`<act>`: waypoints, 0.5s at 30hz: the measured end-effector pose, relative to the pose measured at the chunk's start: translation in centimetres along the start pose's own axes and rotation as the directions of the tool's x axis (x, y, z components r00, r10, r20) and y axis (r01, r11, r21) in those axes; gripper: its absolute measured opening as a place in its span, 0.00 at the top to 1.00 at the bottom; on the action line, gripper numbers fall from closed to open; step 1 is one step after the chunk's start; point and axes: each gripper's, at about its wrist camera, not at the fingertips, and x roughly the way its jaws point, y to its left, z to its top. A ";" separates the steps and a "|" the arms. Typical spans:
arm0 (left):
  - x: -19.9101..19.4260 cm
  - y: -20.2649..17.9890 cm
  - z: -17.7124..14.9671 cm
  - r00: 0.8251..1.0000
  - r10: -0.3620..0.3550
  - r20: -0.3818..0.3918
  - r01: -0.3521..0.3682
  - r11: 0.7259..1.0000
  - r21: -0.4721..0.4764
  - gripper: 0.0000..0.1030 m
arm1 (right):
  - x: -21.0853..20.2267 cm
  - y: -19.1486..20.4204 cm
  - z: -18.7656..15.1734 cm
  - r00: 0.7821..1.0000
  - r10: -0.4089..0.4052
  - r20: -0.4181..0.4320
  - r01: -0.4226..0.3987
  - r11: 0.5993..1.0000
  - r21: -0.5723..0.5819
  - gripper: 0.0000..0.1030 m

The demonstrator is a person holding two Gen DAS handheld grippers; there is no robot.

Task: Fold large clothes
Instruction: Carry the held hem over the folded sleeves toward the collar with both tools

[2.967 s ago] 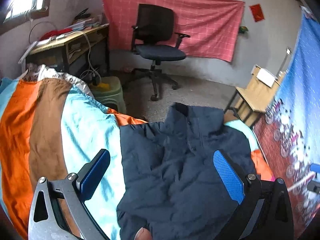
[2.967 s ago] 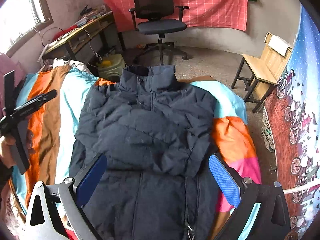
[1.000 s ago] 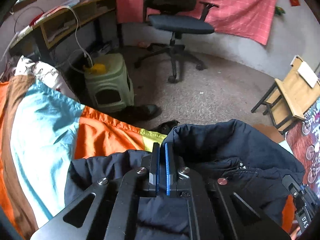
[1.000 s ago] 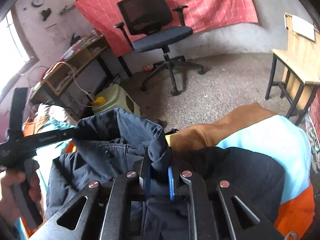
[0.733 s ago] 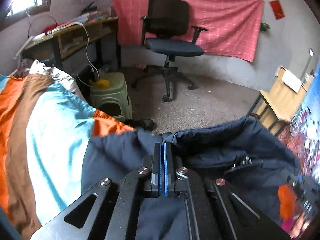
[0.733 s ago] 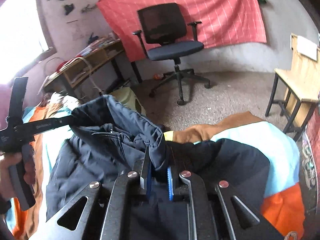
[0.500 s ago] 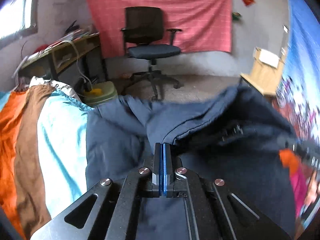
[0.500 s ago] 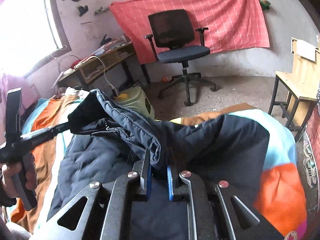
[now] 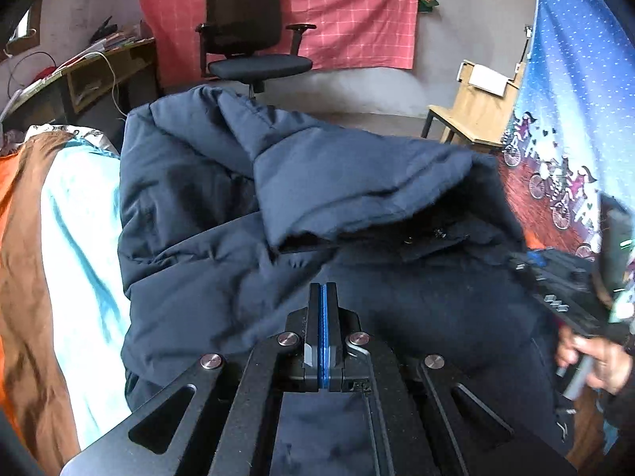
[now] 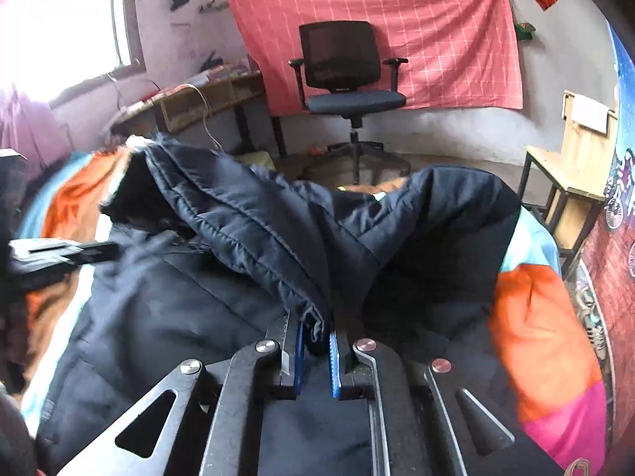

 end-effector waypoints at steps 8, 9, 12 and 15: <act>-3.3 0.1 4.7 0.983 -0.045 0.179 0.045 0.999 0.001 1.00 | 1.4 -0.2 -2.4 0.999 -0.039 -0.008 0.038 0.998 -0.046 0.91; -2.7 -0.5 6.0 0.979 -0.044 0.201 0.040 0.999 0.026 1.00 | 1.3 -0.2 -2.4 0.999 -0.038 -0.006 0.038 0.998 -0.049 0.91; 0.3 -1.9 8.9 0.974 -0.064 0.219 0.043 0.994 0.101 1.00 | 1.1 -0.4 -2.8 0.999 -0.034 0.001 0.034 0.998 -0.055 0.91; 6.2 -1.9 9.9 0.992 -0.069 0.104 0.058 0.993 0.100 1.00 | 1.2 -0.4 -3.1 1.000 -0.030 0.003 0.030 0.998 -0.060 0.91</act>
